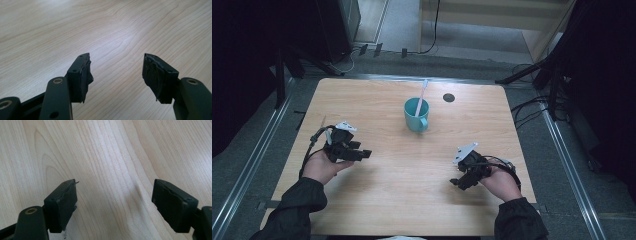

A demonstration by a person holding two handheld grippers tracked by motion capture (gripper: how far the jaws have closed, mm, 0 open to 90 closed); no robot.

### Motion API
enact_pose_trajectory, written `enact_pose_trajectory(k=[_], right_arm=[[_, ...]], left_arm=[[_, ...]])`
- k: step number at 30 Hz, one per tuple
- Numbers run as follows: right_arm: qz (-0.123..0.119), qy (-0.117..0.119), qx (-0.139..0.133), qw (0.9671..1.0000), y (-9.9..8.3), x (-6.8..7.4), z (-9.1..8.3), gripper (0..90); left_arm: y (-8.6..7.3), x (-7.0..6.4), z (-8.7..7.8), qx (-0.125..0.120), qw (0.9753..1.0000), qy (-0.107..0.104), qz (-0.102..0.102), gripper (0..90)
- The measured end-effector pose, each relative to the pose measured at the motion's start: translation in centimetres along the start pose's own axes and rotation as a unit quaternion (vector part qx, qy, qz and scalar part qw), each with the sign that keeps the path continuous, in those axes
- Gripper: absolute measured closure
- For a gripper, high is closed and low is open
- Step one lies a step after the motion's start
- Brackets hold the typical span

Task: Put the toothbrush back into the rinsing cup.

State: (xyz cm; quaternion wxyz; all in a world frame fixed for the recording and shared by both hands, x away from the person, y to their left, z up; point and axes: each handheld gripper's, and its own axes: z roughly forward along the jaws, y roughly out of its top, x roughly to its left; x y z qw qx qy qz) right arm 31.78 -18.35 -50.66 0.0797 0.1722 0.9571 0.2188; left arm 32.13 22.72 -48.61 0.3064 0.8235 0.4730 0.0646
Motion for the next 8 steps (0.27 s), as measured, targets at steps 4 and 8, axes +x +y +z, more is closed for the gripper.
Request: enact_pose_trajectory(k=[4,8], right_arm=[[-0.003,0.0,0.0,1.0,0.0,0.0,0.0,20.3],[0.002,0.003,0.002,1.0,-0.1,-0.1,0.0,20.3]], left_arm=[[-0.2,0.3,0.6,0.019,0.9998,0.003,-0.006,37.7],[-0.1,0.2,1.6,0.035,0.9992,0.003,-0.018,36.7]])
